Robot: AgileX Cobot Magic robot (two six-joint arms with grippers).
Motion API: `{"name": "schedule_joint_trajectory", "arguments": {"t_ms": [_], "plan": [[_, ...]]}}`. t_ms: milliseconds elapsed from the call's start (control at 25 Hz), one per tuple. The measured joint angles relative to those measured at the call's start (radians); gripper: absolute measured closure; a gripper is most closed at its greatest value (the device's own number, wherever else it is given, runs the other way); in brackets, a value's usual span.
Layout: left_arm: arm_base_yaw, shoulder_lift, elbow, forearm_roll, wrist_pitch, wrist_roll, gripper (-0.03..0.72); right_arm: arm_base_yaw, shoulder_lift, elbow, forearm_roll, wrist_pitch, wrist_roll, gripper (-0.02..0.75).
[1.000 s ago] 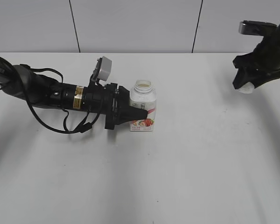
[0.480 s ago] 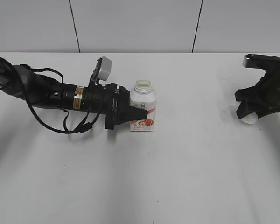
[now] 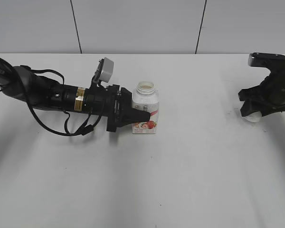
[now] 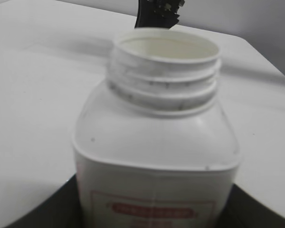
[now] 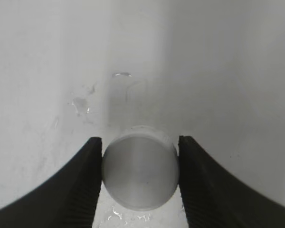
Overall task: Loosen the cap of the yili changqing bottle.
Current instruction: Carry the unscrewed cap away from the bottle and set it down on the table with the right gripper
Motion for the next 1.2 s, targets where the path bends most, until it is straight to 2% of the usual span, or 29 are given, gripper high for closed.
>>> {"name": "schedule_joint_trajectory", "arguments": {"t_ms": [840, 920, 1080, 1200], "plan": [[0.000, 0.000, 0.000, 0.001, -0.002, 0.000, 0.320, 0.000, 0.029, 0.000, 0.000, -0.033, 0.003, 0.351], [0.000, 0.000, 0.000, 0.001, -0.002, 0.000, 0.320, 0.000, 0.029, 0.000, 0.000, -0.033, 0.003, 0.321], [0.000, 0.000, 0.000, 0.001, -0.002, 0.000, 0.320, 0.000, 0.029, 0.000, 0.000, -0.033, 0.003, 0.190], [0.000, 0.000, 0.000, 0.001, -0.002, 0.000, 0.320, 0.000, 0.029, 0.000, 0.000, -0.033, 0.003, 0.173]]}}
